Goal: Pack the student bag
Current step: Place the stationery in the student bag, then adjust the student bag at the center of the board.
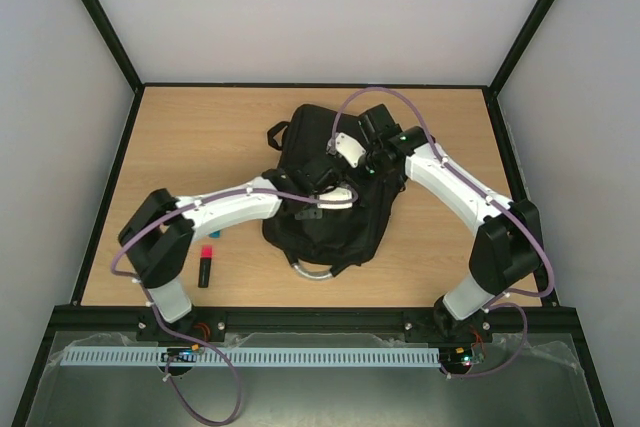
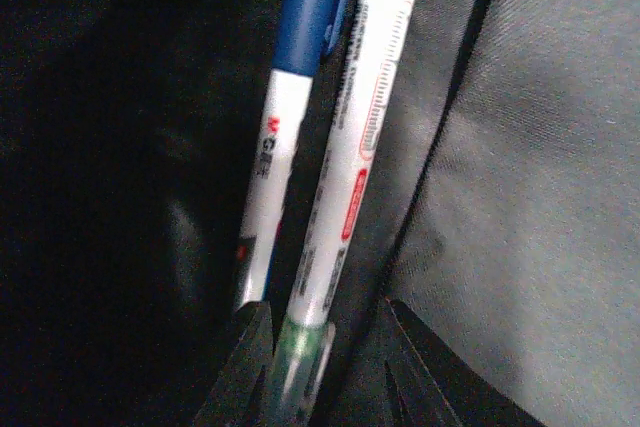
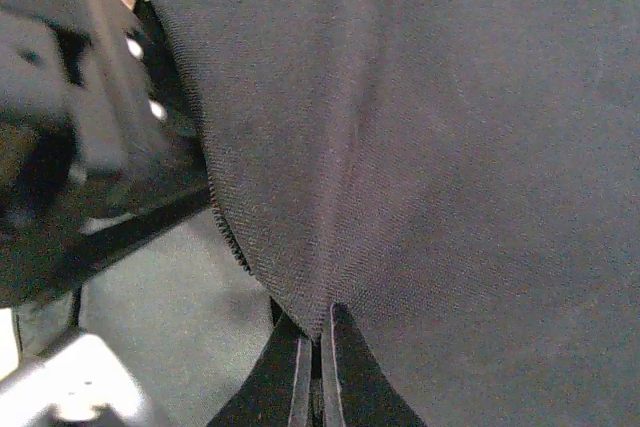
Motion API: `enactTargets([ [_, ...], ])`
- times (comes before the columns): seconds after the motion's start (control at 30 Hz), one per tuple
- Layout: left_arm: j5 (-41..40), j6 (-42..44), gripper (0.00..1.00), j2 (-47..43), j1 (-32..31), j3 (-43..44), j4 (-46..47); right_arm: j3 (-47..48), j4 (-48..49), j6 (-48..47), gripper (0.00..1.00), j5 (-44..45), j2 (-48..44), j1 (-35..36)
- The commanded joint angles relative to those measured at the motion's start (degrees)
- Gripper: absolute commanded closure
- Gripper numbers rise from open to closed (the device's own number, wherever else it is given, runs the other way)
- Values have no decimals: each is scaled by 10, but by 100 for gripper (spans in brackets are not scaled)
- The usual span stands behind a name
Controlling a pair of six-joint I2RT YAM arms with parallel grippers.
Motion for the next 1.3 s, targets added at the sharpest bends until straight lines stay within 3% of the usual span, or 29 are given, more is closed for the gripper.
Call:
enactTargets([
  [0.0, 82, -33, 67, -101, 14, -31, 27, -15, -62, 4, 99, -58, -12, 25],
  [0.23, 175, -6, 64, -166, 19, -66, -32, -12, -61, 5, 99, -58, -3, 25],
  [0.4, 289, 67, 57, -245, 56, -139, -62, -18, -62, 6, 99, -61, -2, 25],
  [0.53, 340, 138, 51, -242, 67, -164, -113, -19, -64, 7, 99, -65, 4, 25],
  [0.9, 322, 264, 48, -180, 78, -168, -180, -12, -65, 12, 99, -81, 25, 25],
  [1.03, 259, 263, 48, -175, 79, -192, -126, -2, -64, 13, 99, -83, 37, 25],
  [1.13, 222, 268, 57, -181, 79, -205, -80, 7, -64, 12, 99, -81, 44, 25],
  [1.27, 219, 254, 95, -180, 96, -166, -79, 16, -66, 11, 99, -82, 50, 25],
])
